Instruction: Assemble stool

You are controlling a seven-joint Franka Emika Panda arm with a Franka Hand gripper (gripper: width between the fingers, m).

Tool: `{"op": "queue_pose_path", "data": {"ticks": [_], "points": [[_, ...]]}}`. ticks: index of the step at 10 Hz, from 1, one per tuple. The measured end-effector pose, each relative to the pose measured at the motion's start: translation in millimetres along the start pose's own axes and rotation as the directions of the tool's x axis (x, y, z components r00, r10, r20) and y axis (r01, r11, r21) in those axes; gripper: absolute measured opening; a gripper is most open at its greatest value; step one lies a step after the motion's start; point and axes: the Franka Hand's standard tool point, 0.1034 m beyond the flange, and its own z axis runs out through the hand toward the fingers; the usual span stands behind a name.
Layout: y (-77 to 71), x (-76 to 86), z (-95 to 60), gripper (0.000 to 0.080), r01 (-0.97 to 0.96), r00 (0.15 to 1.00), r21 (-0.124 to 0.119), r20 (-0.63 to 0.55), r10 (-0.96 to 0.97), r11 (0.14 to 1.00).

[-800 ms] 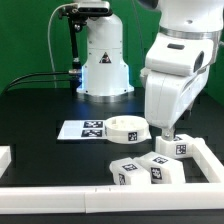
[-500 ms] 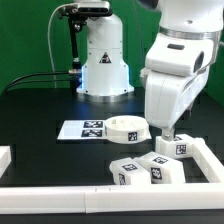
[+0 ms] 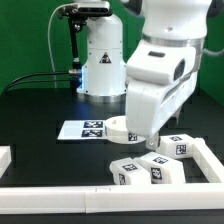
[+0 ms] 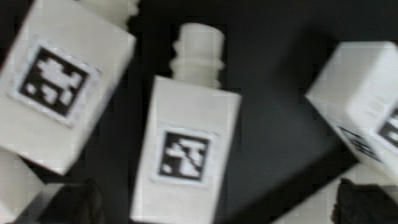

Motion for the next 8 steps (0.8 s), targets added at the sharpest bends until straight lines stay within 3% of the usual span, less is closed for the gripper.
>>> {"op": "queue_pose_path", "data": {"ticks": [2, 5, 8], "points": [[-6.3, 27.4, -3.5, 0.065, -0.09, 0.996, -0.012, -0.021, 0.09, 0.996], [-5.8, 25.9, -2.4, 0.065, -0.067, 0.998, -0.012, -0.019, 0.067, 0.998], [2.9, 31.8, 11.2, 0.065, -0.063, 0.996, -0.049, -0.068, 0.06, 0.997]]}}
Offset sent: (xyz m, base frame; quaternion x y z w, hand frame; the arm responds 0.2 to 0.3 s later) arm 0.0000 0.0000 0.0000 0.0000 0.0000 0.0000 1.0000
